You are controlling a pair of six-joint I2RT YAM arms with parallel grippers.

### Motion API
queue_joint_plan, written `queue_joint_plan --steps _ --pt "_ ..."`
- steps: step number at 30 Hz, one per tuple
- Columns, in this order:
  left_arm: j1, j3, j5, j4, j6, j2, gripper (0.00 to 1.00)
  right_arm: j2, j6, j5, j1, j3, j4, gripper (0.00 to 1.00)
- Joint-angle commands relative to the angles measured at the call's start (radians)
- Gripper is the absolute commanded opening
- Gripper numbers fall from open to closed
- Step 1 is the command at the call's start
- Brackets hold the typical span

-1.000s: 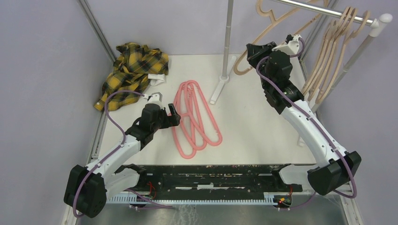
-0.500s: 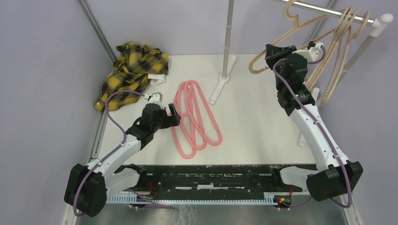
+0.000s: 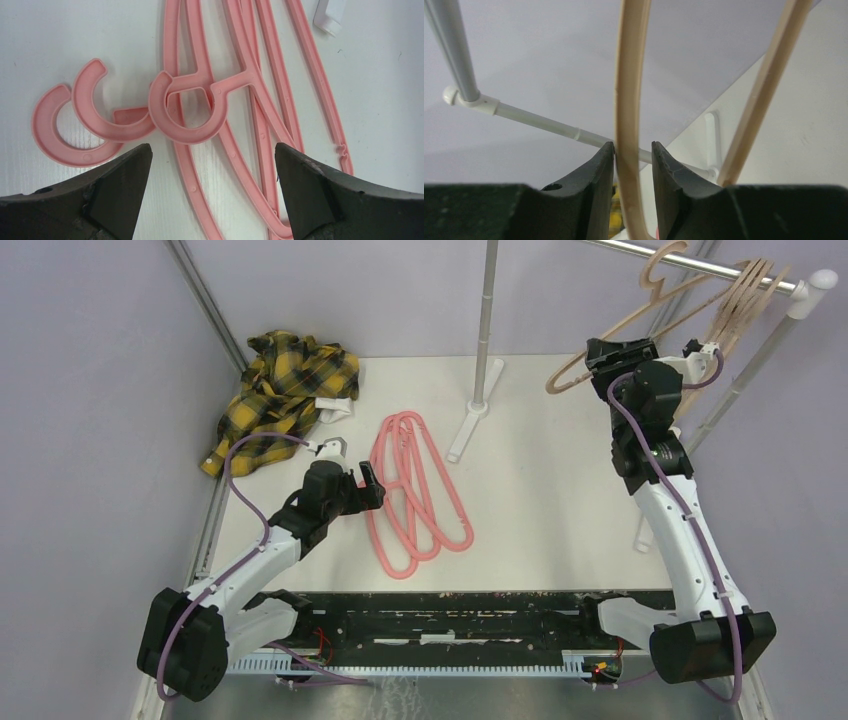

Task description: Organize the hangers

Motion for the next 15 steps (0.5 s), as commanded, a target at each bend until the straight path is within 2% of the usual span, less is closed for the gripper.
queue_joint_plan --steps 1,7,15 --pt "0.0 0.014 0.007 0.045 -0.031 -0.007 0.99 -0.046 -0.026 -0.039 -0.005 0.03 -0.025 0.6" --pt "-0.001 0.011 0.004 0.046 -0.031 -0.003 0.99 -0.143 -0.144 -0.029 -0.005 0.083 -0.124 0.74" --pt "-0.002 0.013 0.002 0.051 -0.031 0.013 0.99 -0.287 -0.305 -0.075 -0.005 0.138 -0.125 0.77"
